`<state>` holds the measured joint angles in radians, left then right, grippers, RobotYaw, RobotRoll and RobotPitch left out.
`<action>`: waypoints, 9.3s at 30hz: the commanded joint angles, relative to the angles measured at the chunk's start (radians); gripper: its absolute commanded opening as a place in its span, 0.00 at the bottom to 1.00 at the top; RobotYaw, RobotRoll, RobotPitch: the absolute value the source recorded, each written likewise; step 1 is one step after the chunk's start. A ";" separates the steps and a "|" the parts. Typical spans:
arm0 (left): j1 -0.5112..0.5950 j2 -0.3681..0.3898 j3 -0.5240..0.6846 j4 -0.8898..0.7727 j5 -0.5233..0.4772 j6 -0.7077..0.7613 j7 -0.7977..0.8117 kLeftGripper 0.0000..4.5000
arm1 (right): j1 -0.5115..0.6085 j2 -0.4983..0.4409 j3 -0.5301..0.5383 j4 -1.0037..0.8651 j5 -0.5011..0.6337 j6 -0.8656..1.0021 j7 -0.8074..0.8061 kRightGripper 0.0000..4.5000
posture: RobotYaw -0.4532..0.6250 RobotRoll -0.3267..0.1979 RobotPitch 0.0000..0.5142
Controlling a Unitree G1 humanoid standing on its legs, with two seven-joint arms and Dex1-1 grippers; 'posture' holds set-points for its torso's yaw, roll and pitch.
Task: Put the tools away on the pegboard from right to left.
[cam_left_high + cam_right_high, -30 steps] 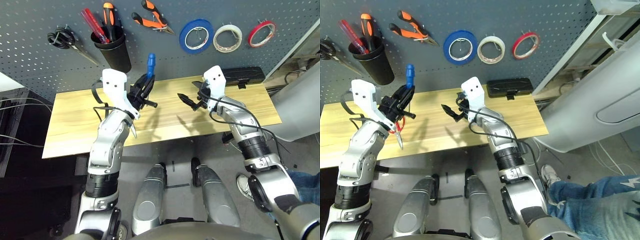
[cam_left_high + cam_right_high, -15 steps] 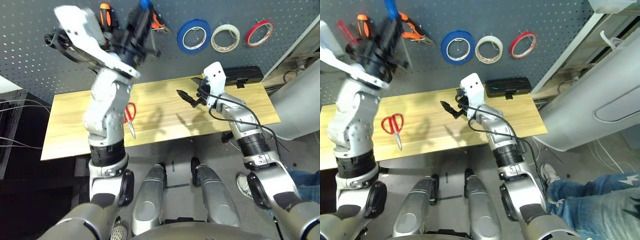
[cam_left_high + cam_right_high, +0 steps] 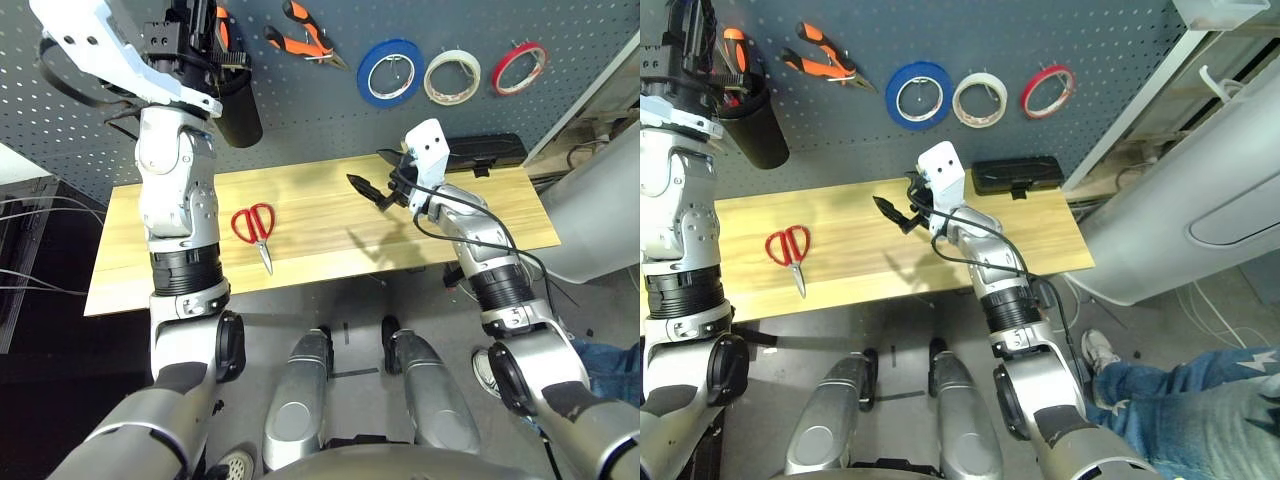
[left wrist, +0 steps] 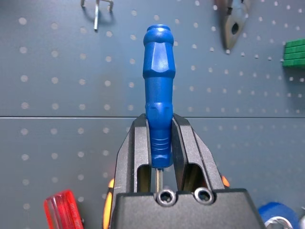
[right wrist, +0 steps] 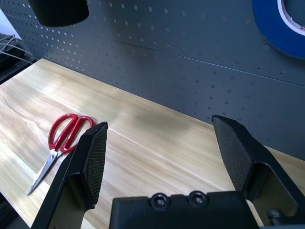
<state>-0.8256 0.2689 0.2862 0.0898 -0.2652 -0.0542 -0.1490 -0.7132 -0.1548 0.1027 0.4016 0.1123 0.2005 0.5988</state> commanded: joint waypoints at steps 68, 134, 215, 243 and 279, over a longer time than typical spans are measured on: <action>0.486 0.013 -0.122 0.313 0.231 0.147 0.112 0.99 | -0.069 0.150 0.036 0.158 -0.025 0.161 -0.126 1.00 | 0.47 0.62 0.65; 0.248 0.096 0.069 0.992 0.096 0.039 0.223 0.01 | -0.085 0.198 0.061 0.070 -0.032 0.165 -0.093 1.00 | 0.47 0.62 0.53; 0.170 0.042 0.338 0.488 -0.230 -0.305 0.230 0.01 | -0.164 0.195 0.034 -0.019 0.039 -0.046 0.013 1.00 | 0.52 0.62 0.40; -0.080 0.146 0.311 0.946 -0.171 -0.306 0.212 0.01 | -0.158 0.184 0.031 -0.013 0.033 -0.055 -0.012 1.00 | 0.49 0.62 0.37; 0.448 0.068 -0.046 0.562 0.122 -0.368 -0.035 0.99 | -0.043 0.060 -0.234 0.546 0.038 -0.388 -0.364 1.00 | 0.51 0.62 0.33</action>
<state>-0.3986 0.3430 0.2543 0.6642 -0.1562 -0.4463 -0.1783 -0.7598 -0.0868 -0.1070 0.9151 0.1430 -0.1749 0.2545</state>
